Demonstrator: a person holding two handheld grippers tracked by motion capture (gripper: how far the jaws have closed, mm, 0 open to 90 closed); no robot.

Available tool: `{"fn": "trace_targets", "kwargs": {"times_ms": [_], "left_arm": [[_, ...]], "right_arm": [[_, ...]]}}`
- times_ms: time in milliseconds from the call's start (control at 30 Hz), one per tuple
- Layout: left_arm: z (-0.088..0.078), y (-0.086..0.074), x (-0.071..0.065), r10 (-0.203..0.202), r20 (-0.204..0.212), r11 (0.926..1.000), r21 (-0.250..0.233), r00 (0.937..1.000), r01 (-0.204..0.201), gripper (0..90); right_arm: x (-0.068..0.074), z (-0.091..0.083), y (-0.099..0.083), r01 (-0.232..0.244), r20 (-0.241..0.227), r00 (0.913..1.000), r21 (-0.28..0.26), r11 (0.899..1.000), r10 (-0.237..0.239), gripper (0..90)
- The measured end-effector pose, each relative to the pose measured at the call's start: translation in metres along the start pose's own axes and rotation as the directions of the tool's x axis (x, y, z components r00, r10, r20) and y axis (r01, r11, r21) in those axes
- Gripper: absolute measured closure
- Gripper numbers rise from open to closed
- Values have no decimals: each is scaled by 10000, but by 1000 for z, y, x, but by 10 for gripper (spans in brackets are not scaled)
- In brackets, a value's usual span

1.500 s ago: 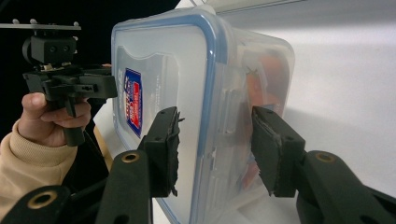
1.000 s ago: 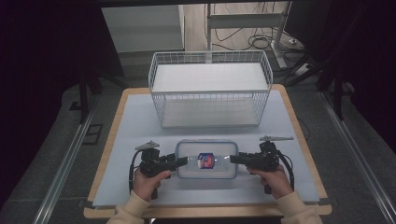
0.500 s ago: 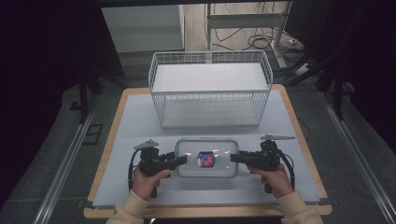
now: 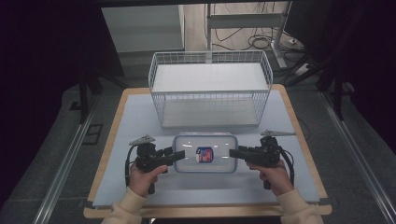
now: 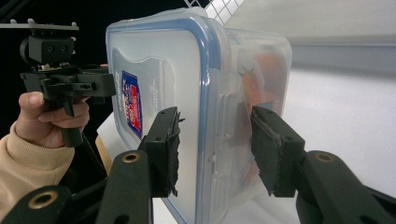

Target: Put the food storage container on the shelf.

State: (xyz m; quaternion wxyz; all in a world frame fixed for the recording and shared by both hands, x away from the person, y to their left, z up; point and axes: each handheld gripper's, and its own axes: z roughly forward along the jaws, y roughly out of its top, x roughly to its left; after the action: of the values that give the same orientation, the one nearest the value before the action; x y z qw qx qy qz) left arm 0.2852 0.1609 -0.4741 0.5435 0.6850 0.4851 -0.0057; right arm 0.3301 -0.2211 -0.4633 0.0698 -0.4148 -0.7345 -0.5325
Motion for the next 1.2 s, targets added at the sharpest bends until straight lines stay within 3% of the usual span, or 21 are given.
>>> {"fn": "trace_targets", "kwargs": {"times_ms": [367, 900, 1200], "left_arm": [[-8, 25, -5, 284, -34, 9991, -310, 9996, -285, 422], [-13, 54, -11, 346, 38, 9978, -561, 9994, -343, 422], [-16, 81, -18, 551, 65, 9961, -689, 9985, -545, 422]], "right_arm": [[9, -4, 25, 284, -16, 9996, -344, 9990, -285, 540], [19, -10, 60, 560, 59, 9984, -714, 9959, -557, 539], [24, -17, 85, 777, 75, 9970, -1051, 9914, -774, 539]]}}
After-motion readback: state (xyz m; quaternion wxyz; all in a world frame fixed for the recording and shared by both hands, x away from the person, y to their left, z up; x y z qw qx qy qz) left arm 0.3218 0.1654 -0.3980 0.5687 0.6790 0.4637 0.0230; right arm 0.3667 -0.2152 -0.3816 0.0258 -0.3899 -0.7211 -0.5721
